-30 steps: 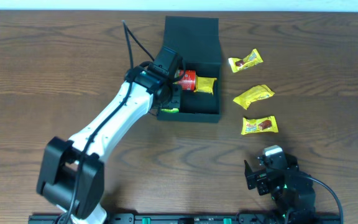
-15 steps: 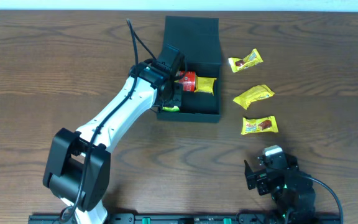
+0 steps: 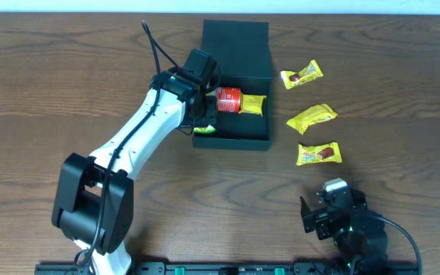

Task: Pack container
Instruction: 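Lower the Pandan snack into the box's front-left corner and release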

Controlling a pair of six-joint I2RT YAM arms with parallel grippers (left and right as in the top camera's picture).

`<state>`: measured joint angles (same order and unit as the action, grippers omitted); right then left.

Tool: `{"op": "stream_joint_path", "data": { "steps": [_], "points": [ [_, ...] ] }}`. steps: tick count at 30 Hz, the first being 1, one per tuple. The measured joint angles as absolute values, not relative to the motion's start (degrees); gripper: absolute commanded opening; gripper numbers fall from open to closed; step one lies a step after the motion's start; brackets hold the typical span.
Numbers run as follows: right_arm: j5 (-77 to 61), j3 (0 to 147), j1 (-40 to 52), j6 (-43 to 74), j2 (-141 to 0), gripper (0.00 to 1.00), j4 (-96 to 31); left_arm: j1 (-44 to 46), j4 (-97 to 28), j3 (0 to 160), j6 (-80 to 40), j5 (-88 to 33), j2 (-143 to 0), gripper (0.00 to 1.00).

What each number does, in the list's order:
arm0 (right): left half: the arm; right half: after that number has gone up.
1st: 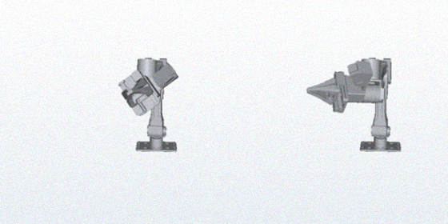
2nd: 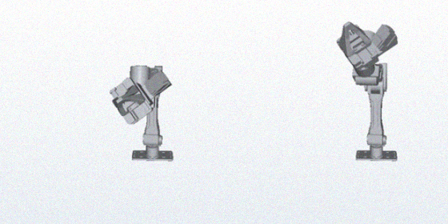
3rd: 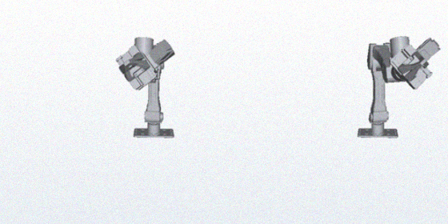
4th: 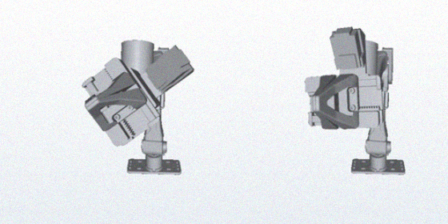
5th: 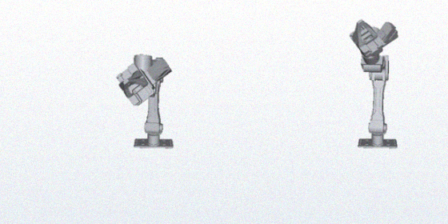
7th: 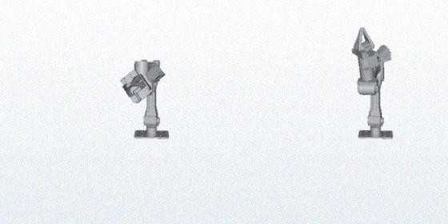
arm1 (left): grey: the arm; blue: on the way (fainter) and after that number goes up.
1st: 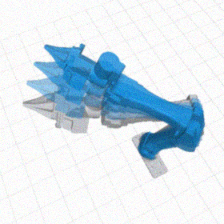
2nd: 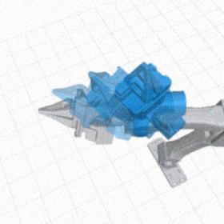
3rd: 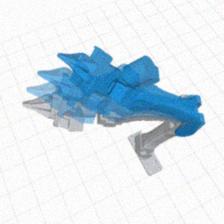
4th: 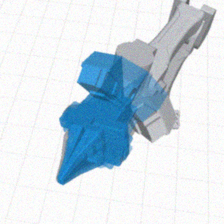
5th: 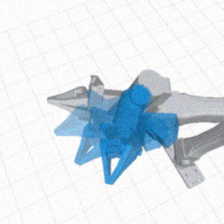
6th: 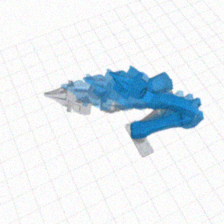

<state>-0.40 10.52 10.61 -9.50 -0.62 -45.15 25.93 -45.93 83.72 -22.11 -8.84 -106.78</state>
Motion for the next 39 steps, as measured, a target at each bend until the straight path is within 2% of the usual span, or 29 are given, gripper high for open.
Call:
{"op": "stream_joint_path", "data": {
  "steps": [17, 18, 20, 21, 22, 23, 24, 29, 36, 37, 39],
  "points": [
    [-0.4, 10.5, 10.6, -9.5, -0.6, 0.99, -45.1, 26.0, -46.1, 83.7, -22.3, -10.3, -109.6, 0.06],
    [-0.4, 10.5, 10.6, -9.5, -0.6, 0.99, -45.1, 26.0, -46.1, 83.7, -22.2, -10.3, -109.6, 0.09],
    [-0.4, 10.5, 10.6, -9.5, -0.6, 0.99, -45.1, 26.0, -46.1, 83.7, -22.0, -10.3, -109.6, 0.28],
    [-0.4, 10.5, 10.6, -9.5, -0.6, 0.99, -45.1, 26.0, -46.2, 83.7, -22.0, -10.3, -109.6, 0.31],
    [-0.4, 10.5, 10.6, -9.5, -0.6, 0.99, -45.1, 26.0, -46.2, 83.7, -22.5, -10.4, -109.6, 0.40],
    [-0.4, 10.5, 10.6, -9.5, -0.6, 0.99, -45.1, 26.0, -46.2, 83.7, -22.2, -10.3, -109.6, 0.46],
    [-0.4, 10.5, 10.6, -9.5, -0.6, 0.99, -45.1, 26.0, -46.1, 83.7, -22.7, -10.6, -109.6, 0.47],
    [-0.4, 10.5, 10.6, -9.5, -0.6, 0.99, -45.1, 26.3, -46.3, 84.2, -22.5, -10.8, -109.6, 0.47],
    [-0.4, 10.5, 10.6, -9.5, -0.6, 0.99, -45.1, 26.3, -47.2, 89.0, -21.9, -10.5, -109.6, 0.40],
    [-0.4, 10.5, 10.6, -9.5, -0.6, 0.99, -45.1, 26.3, -46.9, 90.3, -21.5, -10.3, -109.6, 0.34],
    [-0.4, 10.5, 10.6, -9.5, -0.6, 0.99, -45.1, 26.3, -45.8, 91.8, -20.8, -9.7, -109.6, 0.13]
  ]
}}
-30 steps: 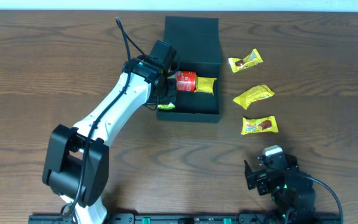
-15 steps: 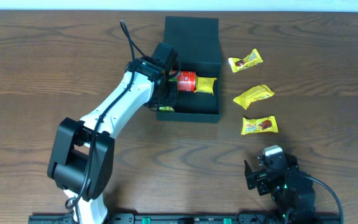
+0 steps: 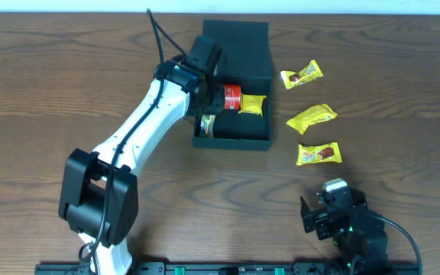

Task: Pack container
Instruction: 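Lower the Pandan snack into the box's front-left corner and release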

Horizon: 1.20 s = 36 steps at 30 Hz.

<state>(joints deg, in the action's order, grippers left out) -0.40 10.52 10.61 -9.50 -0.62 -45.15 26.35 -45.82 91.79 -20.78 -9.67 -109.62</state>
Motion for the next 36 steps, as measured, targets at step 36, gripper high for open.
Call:
{"op": "stream_joint_path", "data": {
  "steps": [36],
  "points": [
    [-0.4, 10.5, 10.6, -9.5, -0.6, 0.99, -45.1, 26.5, -41.2, 94.0, -18.1, -3.8, -116.0, 0.06]
  ]
}}
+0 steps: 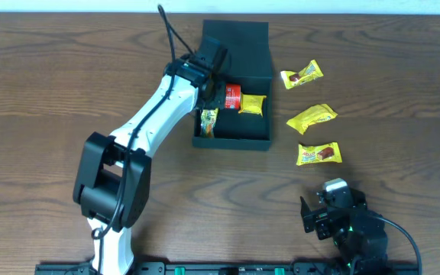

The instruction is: Pack container

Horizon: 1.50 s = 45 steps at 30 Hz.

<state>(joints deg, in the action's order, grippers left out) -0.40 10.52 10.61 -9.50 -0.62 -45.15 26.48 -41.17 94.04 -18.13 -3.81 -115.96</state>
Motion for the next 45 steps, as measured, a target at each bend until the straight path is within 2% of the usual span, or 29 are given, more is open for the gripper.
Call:
{"op": "stream_joint_path", "data": {
  "steps": [17, 35, 39, 45],
  "points": [
    [-0.4, 10.5, 10.6, -9.5, -0.6, 0.99, -45.1, 27.1, -40.9, 94.1, -17.6, -3.4, -122.5, 0.06],
    [-0.4, 10.5, 10.6, -9.5, -0.6, 0.99, -45.1, 27.1, -41.2, 94.1, -17.5, -2.1, -122.4, 0.06],
    [-0.4, 10.5, 10.6, -9.5, -0.6, 0.99, -45.1, 27.1, -41.7, 94.9, -17.5, -2.1, -119.9, 0.06],
    [-0.4, 10.5, 10.6, -9.5, -0.6, 0.99, -45.1, 27.1, -41.5, 97.2, -17.0, -2.1, -106.9, 0.06]
  ]
}}
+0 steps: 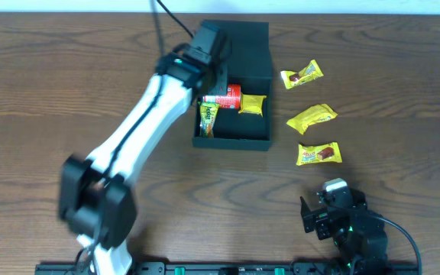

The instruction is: Pack container

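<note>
An open black box (232, 142) sits at the table's middle back. Inside it are a red packet (228, 95), a yellow packet (253, 104) and a green-yellow bar (208, 120) lying along the left wall. My left gripper (214, 79) hangs over the box's back left part, blurred by motion, with its jaws hidden under the wrist. Three yellow candy packets lie right of the box: one at the back (302, 75), one in the middle (312, 117), one nearest (318, 153). My right gripper (310, 216) rests at the front right, far from everything.
The box's lid (236, 38) stands open behind it. The left arm (140, 130) stretches diagonally across the table's left half. The table's front edge carries a black rail (228, 268).
My left gripper has moved from beside the green-yellow bar toward the back of the box, and the arm now looks blurred. The bar stays along the left wall. The right arm is unchanged.
At first the left gripper was at the box's front left corner with the green-yellow bar at its tip on the rim. The bar then showed inside the box by the left wall, the gripper still over it. Now the bar lies there alone.
</note>
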Controlling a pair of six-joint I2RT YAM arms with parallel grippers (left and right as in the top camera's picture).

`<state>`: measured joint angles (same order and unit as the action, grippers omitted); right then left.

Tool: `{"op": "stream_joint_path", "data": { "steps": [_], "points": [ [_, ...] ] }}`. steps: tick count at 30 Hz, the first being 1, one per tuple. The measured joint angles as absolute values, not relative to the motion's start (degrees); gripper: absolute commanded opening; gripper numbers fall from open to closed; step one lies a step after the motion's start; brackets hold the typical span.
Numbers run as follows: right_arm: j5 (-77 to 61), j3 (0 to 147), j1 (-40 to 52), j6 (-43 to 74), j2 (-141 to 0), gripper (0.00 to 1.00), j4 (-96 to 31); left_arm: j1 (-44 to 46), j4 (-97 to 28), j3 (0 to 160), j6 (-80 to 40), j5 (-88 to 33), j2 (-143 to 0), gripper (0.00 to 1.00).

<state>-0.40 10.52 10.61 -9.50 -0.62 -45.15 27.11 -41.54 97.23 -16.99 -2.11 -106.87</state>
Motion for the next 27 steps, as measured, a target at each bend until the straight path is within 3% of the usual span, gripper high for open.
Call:
{"op": "stream_joint_path", "data": {
  "steps": [5, 19, 23, 27],
  "points": [
    [-0.4, 10.5, 10.6, -9.5, -0.6, 0.99, -45.1, 27.1, -43.3, 98.8, -15.0, -1.8, -98.7, 0.06],
    [-0.4, 10.5, 10.6, -9.5, -0.6, 0.99, -44.6, 27.1, -48.0, 98.8, -13.4, 0.9, -99.4, 0.06],
    [-5.8, 10.3, 10.6, -6.0, -0.6, 0.99, -34.3, 27.1, -48.2, 98.8, -13.4, 0.9, -99.4, 0.06],
    [-16.1, 10.2, 10.6, 5.8, -0.6, 0.99, -24.9, 27.1, -48.7, 98.8, -13.4, 1.0, -99.4, 0.06]
  ]
}}
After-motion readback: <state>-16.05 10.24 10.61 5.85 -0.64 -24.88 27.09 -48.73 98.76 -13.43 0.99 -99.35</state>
